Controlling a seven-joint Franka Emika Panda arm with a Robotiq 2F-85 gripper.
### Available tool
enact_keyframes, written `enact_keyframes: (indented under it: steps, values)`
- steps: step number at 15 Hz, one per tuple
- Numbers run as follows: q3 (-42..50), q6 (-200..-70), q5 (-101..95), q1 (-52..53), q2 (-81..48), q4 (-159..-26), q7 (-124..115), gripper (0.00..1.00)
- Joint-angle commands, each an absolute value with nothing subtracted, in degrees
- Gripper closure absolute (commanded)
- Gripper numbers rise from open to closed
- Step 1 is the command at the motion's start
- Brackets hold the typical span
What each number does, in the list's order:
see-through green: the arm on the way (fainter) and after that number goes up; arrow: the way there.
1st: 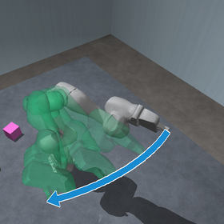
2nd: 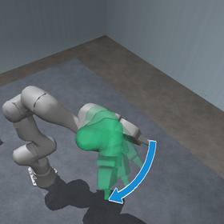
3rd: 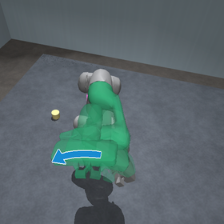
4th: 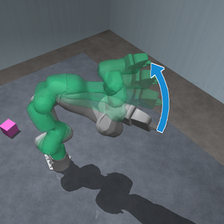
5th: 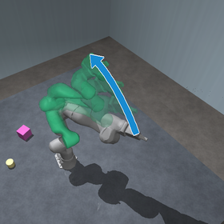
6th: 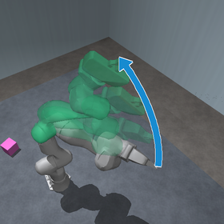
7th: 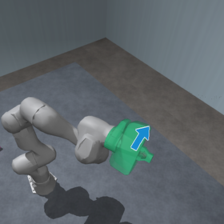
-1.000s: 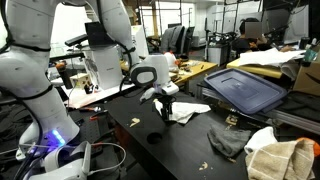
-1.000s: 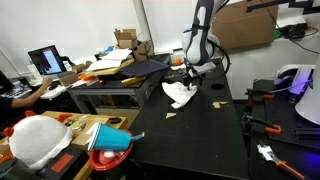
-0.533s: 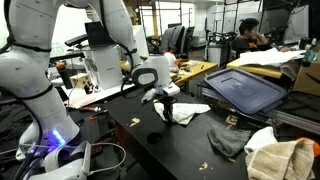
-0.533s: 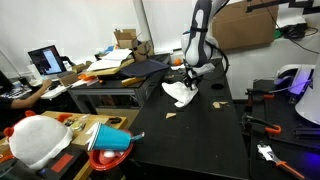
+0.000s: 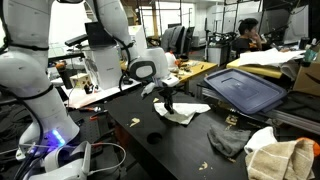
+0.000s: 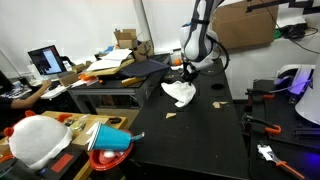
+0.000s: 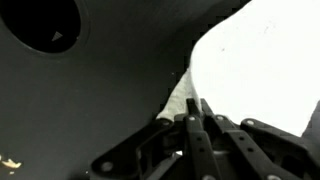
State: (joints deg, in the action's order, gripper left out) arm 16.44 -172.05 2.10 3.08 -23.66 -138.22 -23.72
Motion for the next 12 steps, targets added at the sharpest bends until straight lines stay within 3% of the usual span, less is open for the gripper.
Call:
enact_keyframes:
  steps: [1, 4, 7, 12]
  values:
    - [24.7, -169.0, -3.6, 11.7, -13.0, -143.2, -24.4, 0.99]
    - [32.7, -165.0, -13.7, 20.7, -9.5, -140.9, -30.8, 0.99]
    - [34.2, -157.8, -22.1, 26.3, -6.7, -137.9, -37.4, 0.99]
    - [14.8, -147.0, -23.5, 16.1, -5.1, -132.8, -40.1, 0.99]
